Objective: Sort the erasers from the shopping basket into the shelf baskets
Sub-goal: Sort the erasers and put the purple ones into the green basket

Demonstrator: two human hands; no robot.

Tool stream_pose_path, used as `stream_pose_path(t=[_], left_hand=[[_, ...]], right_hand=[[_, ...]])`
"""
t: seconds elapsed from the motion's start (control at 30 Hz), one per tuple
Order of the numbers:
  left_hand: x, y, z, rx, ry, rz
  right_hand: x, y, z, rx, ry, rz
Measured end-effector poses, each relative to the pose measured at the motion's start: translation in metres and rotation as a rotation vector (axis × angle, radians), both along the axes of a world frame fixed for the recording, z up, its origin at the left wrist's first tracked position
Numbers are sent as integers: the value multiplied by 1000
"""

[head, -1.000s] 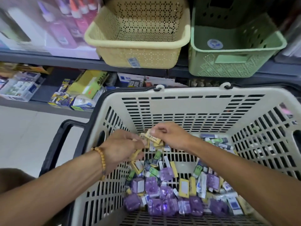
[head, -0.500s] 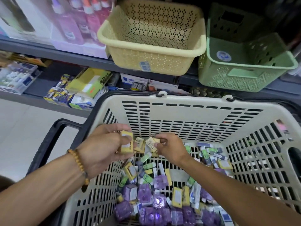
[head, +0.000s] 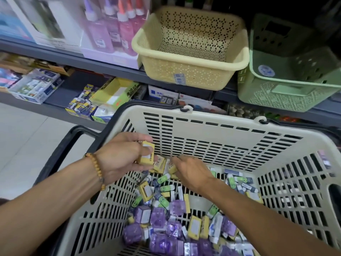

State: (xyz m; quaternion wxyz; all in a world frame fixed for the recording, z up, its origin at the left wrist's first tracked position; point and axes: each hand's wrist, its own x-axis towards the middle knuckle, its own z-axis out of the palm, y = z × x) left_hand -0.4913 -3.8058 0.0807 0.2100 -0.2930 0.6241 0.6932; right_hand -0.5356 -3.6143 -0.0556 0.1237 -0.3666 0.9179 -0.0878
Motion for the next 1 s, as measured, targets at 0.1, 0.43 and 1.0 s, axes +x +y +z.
stream_pose_path(t=[0.1,0.43,1.0], left_hand=[[1,-2,-1,-3,7,-12],[4,0,-4,44,16,55],[2,1,-5,59,38,33]], right_hand=[[5,3,3,-55,28,2],[18,38,-5,-7,70,-63],[12,16,-5,-47,-67,-305]])
